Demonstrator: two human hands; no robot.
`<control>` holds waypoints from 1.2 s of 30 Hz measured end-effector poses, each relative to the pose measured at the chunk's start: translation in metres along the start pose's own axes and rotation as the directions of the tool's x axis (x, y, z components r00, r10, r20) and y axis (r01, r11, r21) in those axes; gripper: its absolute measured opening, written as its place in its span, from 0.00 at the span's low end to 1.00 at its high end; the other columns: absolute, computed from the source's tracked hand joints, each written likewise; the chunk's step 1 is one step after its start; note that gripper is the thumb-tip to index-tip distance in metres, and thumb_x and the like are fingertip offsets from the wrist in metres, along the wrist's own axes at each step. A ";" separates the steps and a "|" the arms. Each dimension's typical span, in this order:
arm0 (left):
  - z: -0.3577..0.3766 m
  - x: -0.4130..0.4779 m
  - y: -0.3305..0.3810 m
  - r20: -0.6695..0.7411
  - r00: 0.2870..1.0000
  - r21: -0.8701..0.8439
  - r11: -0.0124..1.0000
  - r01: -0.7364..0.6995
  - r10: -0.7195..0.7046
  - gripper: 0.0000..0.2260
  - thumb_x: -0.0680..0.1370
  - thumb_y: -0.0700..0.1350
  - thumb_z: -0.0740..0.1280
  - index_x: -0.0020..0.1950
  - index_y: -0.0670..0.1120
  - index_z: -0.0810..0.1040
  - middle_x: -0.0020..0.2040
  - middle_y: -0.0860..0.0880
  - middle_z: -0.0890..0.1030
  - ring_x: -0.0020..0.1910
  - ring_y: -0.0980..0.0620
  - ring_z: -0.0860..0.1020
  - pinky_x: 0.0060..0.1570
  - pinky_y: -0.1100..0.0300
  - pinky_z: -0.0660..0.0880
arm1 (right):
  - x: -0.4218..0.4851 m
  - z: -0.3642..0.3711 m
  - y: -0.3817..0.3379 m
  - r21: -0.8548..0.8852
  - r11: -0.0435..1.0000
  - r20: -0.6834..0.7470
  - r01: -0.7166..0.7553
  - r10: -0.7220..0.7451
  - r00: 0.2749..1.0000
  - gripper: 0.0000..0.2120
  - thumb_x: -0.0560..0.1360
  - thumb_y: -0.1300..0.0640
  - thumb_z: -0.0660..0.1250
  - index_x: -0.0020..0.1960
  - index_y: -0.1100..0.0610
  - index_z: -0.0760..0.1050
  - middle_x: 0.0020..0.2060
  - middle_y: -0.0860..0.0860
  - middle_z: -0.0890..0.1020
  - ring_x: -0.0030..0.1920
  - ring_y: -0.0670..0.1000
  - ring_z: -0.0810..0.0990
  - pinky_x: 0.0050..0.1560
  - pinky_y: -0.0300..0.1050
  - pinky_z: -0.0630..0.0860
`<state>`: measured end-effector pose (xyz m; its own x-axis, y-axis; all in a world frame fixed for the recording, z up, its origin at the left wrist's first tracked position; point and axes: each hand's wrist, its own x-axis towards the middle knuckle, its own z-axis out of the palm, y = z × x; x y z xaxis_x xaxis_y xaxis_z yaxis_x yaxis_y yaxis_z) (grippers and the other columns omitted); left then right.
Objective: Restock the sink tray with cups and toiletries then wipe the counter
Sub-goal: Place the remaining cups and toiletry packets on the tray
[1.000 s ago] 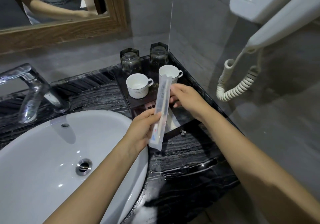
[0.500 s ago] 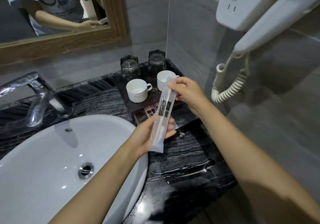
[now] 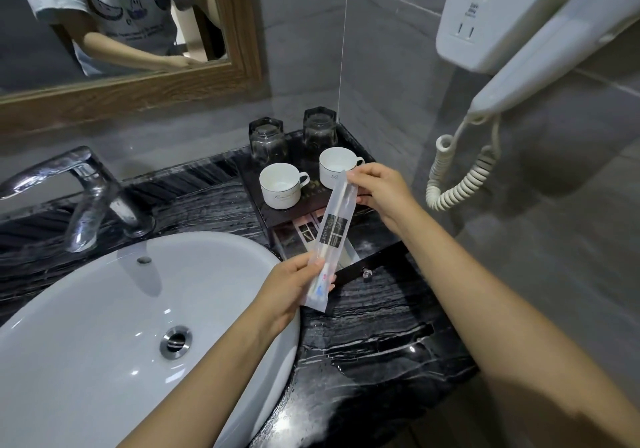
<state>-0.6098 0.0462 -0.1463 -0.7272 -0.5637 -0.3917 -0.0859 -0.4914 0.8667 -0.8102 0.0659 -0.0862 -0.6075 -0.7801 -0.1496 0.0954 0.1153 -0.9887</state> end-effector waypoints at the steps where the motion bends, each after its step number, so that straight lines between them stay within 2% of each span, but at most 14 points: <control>1: -0.001 -0.001 0.000 0.001 1.000 -0.002 1.000 0.001 -0.001 0.08 0.77 0.41 0.64 0.52 0.40 0.81 0.37 0.46 0.84 0.36 0.51 0.81 0.49 0.56 0.79 | 0.000 0.000 0.001 -0.015 1.000 0.004 0.002 -0.002 1.000 0.04 0.73 0.61 0.69 0.40 0.56 0.78 0.34 0.50 0.79 0.33 0.46 0.77 0.33 0.35 0.76; 4: -0.004 -0.003 -0.001 0.007 1.000 -0.002 1.000 0.001 -0.001 0.08 0.77 0.42 0.64 0.51 0.42 0.81 0.38 0.46 0.84 0.38 0.52 0.82 0.47 0.59 0.81 | 0.000 0.002 0.002 0.014 1.000 0.056 -0.028 0.027 0.998 0.04 0.75 0.58 0.68 0.41 0.56 0.78 0.33 0.51 0.77 0.32 0.46 0.74 0.37 0.38 0.77; 7: -0.008 -0.005 -0.003 0.003 1.000 0.010 1.000 0.000 0.000 0.08 0.78 0.43 0.63 0.51 0.44 0.82 0.40 0.46 0.85 0.40 0.51 0.82 0.46 0.60 0.80 | 0.000 0.005 0.002 0.190 0.971 0.127 -0.141 0.118 0.985 0.10 0.79 0.52 0.62 0.46 0.56 0.79 0.36 0.50 0.82 0.34 0.46 0.80 0.41 0.40 0.81; 10: -0.010 -0.006 -0.003 -0.004 1.000 0.030 1.000 -0.001 0.001 0.09 0.78 0.44 0.63 0.49 0.46 0.83 0.41 0.46 0.85 0.40 0.51 0.81 0.46 0.59 0.78 | -0.003 0.006 0.004 0.181 0.963 0.164 -0.199 0.170 0.972 0.11 0.79 0.51 0.61 0.48 0.56 0.80 0.36 0.49 0.85 0.34 0.44 0.82 0.40 0.39 0.81; 13: -0.011 -0.006 -0.004 -0.027 1.000 0.045 0.999 -0.009 0.010 0.09 0.78 0.43 0.63 0.49 0.46 0.83 0.40 0.46 0.84 0.40 0.51 0.80 0.44 0.60 0.77 | -0.005 0.006 0.003 0.098 0.987 0.050 -0.126 0.122 0.991 0.09 0.78 0.54 0.65 0.42 0.56 0.80 0.33 0.50 0.82 0.32 0.45 0.77 0.34 0.35 0.78; 16: -0.010 -0.006 -0.004 -0.052 0.998 0.040 0.999 -0.017 0.020 0.10 0.78 0.44 0.62 0.48 0.45 0.83 0.39 0.47 0.83 0.39 0.50 0.78 0.43 0.61 0.76 | -0.004 0.005 0.001 -0.038 0.998 -0.102 0.048 -0.051 0.993 0.08 0.77 0.58 0.66 0.40 0.58 0.78 0.31 0.51 0.78 0.30 0.44 0.75 0.31 0.30 0.76; 18: -0.007 -0.005 -0.001 -0.056 0.998 0.033 0.999 -0.024 0.026 0.10 0.78 0.44 0.62 0.49 0.45 0.83 0.39 0.47 0.82 0.38 0.50 0.78 0.42 0.61 0.76 | -0.003 0.008 0.002 -0.070 0.991 -0.168 0.116 -0.127 0.978 0.09 0.77 0.59 0.64 0.39 0.58 0.77 0.31 0.50 0.77 0.31 0.44 0.75 0.31 0.30 0.75; 21: -0.002 -0.002 0.002 -0.053 0.998 0.025 0.999 -0.030 0.031 0.09 0.78 0.43 0.63 0.49 0.46 0.83 0.38 0.47 0.82 0.37 0.51 0.78 0.43 0.60 0.75 | -0.002 0.016 0.003 0.037 0.996 -0.217 0.083 -0.074 0.973 0.12 0.79 0.57 0.61 0.39 0.57 0.75 0.34 0.52 0.78 0.33 0.46 0.76 0.31 0.33 0.76; 24: -0.002 0.001 0.002 -0.090 0.996 0.034 0.999 -0.024 0.027 0.09 0.78 0.43 0.63 0.50 0.45 0.83 0.39 0.47 0.83 0.38 0.52 0.79 0.45 0.60 0.75 | -0.001 0.017 0.002 0.143 0.989 -0.084 -0.034 0.047 0.995 0.13 0.79 0.51 0.59 0.44 0.56 0.77 0.41 0.53 0.83 0.39 0.48 0.82 0.37 0.39 0.80; 26: -0.003 0.001 0.001 -0.108 0.994 0.052 0.998 -0.022 0.027 0.09 0.78 0.43 0.63 0.52 0.43 0.82 0.40 0.47 0.83 0.39 0.52 0.79 0.44 0.61 0.76 | 0.000 0.013 0.002 0.086 0.994 0.021 -0.069 0.067 0.998 0.15 0.76 0.45 0.63 0.44 0.56 0.79 0.39 0.50 0.84 0.37 0.46 0.82 0.36 0.39 0.79; 28: -0.004 0.001 0.000 -0.109 0.994 0.060 0.998 -0.018 0.025 0.09 0.78 0.42 0.63 0.53 0.42 0.82 0.39 0.47 0.83 0.38 0.53 0.79 0.43 0.62 0.76 | 0.002 0.008 0.000 -0.056 0.998 0.054 -0.042 0.045 0.997 0.14 0.73 0.45 0.67 0.42 0.56 0.78 0.38 0.51 0.80 0.36 0.46 0.78 0.37 0.39 0.77; 31: -0.004 0.000 -0.001 -0.108 0.994 0.072 0.997 -0.018 0.025 0.09 0.78 0.42 0.63 0.50 0.44 0.83 0.39 0.47 0.83 0.38 0.53 0.80 0.41 0.63 0.76 | 0.004 0.005 -0.006 -0.163 0.985 0.033 0.053 -0.048 0.998 0.08 0.72 0.51 0.69 0.37 0.55 0.77 0.38 0.50 0.79 0.38 0.46 0.76 0.37 0.35 0.76; 34: -0.002 0.001 -0.002 -0.105 0.994 0.093 0.996 -0.008 0.018 0.09 0.78 0.42 0.63 0.52 0.42 0.82 0.39 0.45 0.83 0.37 0.54 0.80 0.38 0.65 0.76 | 0.004 0.009 -0.011 -0.245 0.954 0.012 0.171 -0.174 0.985 0.10 0.72 0.58 0.69 0.32 0.52 0.76 0.32 0.45 0.78 0.34 0.41 0.75 0.36 0.30 0.73; 36: -0.002 0.000 -0.001 -0.097 0.995 0.093 0.996 -0.004 0.013 0.10 0.78 0.42 0.63 0.53 0.41 0.81 0.39 0.45 0.83 0.36 0.54 0.81 0.36 0.65 0.77 | 0.005 0.013 -0.013 -0.280 0.936 0.001 0.211 -0.220 0.976 0.09 0.72 0.59 0.68 0.33 0.53 0.76 0.32 0.46 0.77 0.36 0.43 0.75 0.40 0.32 0.72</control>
<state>-0.6089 0.0450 -0.1476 -0.6584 -0.6318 -0.4090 -0.1461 -0.4258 0.8930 -0.8048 0.0525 -0.0741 -0.6128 -0.7870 0.0712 -0.2601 0.1157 -0.9586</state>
